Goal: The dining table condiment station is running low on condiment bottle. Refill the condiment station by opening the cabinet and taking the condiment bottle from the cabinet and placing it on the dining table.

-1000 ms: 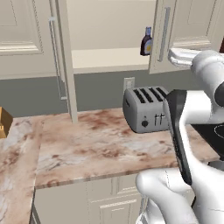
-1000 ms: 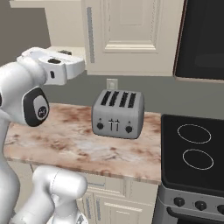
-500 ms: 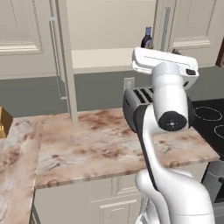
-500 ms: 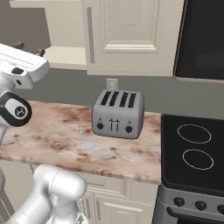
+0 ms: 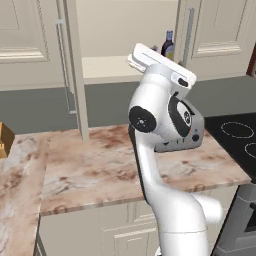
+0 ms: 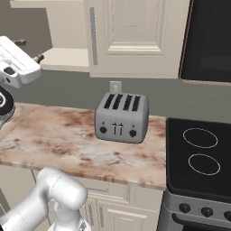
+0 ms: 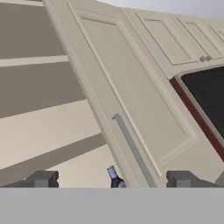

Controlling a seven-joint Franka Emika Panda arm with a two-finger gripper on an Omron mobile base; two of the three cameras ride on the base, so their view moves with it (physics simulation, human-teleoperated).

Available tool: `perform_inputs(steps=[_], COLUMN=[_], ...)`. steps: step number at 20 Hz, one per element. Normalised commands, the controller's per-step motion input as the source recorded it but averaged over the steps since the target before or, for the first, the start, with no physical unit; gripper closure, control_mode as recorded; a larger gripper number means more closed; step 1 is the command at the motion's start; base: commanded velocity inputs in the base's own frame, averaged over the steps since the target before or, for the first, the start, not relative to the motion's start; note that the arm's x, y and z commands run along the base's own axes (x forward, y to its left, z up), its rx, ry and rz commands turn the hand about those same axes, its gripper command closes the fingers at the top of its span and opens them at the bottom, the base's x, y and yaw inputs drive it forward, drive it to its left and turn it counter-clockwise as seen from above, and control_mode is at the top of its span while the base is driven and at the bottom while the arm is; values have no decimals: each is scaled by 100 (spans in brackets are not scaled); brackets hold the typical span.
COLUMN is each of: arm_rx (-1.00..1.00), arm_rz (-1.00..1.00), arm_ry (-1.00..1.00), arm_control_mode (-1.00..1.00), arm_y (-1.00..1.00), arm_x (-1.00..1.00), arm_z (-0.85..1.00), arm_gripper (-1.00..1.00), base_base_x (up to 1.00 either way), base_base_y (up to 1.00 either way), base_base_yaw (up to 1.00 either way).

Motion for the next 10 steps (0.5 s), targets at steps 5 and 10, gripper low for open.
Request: perform_inputs(steps=[5,10], arm_rx=[0,2], arm_rz=[-8,-6], arm_ry=[15,16], arm_control_mode=[-100,-100], arm_y=[0,-10], arm_x=[62,34], arm_z=[-9,0], arm_gripper=[-100,-100], base_base_x=[0,0], base_base_y=[0,0], base_base_yaw=[0,0])
